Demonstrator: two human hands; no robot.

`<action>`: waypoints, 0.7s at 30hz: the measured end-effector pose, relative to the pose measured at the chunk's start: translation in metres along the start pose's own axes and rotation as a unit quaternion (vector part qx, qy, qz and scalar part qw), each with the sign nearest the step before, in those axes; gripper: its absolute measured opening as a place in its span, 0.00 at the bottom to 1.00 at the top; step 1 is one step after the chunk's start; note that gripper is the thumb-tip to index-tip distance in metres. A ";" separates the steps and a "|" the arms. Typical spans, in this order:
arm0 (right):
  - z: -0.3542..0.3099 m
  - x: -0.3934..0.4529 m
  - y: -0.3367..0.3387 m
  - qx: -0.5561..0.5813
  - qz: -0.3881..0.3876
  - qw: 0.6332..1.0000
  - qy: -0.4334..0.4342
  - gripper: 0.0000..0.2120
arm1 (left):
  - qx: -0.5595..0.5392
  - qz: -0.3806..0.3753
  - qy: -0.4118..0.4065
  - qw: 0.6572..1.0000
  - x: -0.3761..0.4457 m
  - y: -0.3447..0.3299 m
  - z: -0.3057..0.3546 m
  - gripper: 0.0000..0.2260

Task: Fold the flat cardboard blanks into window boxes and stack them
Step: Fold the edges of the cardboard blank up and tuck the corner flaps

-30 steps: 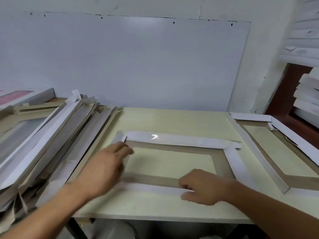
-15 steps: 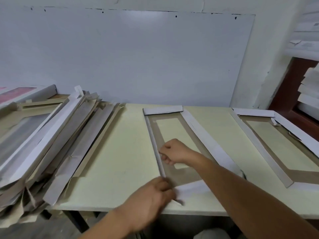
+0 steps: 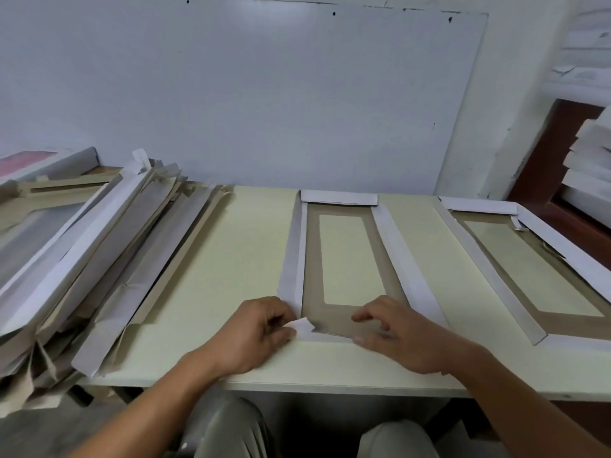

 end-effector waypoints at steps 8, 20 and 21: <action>-0.013 0.001 -0.012 -0.103 -0.021 0.994 -0.008 0.11 | -0.081 -0.090 0.056 0.991 0.001 0.007 -0.006 0.07; -0.056 -0.038 -0.026 -0.202 0.147 0.962 0.107 0.08 | -0.024 -0.001 0.031 0.999 0.003 0.001 0.010 0.08; -0.058 -0.042 -0.029 -0.216 0.168 0.953 0.129 0.12 | 0.004 0.010 0.023 1.000 0.003 -0.001 0.012 0.07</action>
Point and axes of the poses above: each hand's wrist, its own x-axis towards the middle knuckle, its own y-axis out of the back of the hand, z = x × y, the point moved 4 cm from there along x, towards the middle knuckle, and after that the axes turned 15 degrees about y, right-handed, at the moved point
